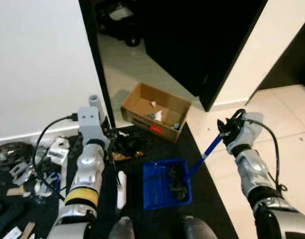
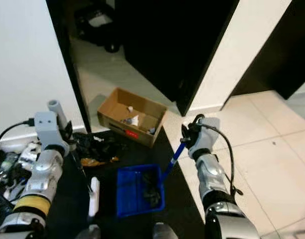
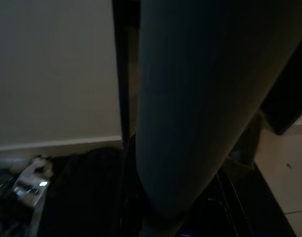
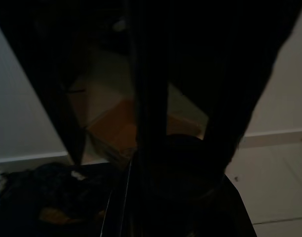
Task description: Sweep floor
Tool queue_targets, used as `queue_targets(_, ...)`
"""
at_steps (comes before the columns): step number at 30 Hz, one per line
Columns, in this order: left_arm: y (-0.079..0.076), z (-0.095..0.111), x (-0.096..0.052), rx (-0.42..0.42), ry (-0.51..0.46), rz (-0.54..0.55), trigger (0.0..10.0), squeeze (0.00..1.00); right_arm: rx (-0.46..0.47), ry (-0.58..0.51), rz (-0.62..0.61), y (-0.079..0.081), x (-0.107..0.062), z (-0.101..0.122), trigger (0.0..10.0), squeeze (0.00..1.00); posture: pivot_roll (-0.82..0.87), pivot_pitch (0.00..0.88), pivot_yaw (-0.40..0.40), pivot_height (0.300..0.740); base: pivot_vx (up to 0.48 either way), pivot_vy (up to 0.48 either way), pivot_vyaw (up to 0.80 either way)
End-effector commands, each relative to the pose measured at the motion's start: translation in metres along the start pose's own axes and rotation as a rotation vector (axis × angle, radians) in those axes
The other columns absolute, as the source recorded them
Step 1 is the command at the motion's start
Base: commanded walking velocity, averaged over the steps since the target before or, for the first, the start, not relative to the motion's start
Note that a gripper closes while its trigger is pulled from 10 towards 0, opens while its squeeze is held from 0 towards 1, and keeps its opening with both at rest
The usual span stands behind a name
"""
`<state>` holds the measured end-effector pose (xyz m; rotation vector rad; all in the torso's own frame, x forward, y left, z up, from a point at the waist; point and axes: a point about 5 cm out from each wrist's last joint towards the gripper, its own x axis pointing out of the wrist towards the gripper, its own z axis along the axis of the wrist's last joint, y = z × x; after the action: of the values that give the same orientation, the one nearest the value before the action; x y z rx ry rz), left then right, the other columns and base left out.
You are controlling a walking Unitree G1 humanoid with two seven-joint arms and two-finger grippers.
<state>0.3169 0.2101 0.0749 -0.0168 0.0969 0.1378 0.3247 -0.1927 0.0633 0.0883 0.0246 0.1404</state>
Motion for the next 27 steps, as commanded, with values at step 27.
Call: queue_targets(27,-0.0078,-0.0095,-0.0011,-0.036,0.053,-0.040,10.0,0.00,-0.002,-0.015,-0.028,-0.0083,-0.0003,0.0042,10.0,0.00,0.00,0.085,-0.035,0.740,0.000,-0.023,0.00)
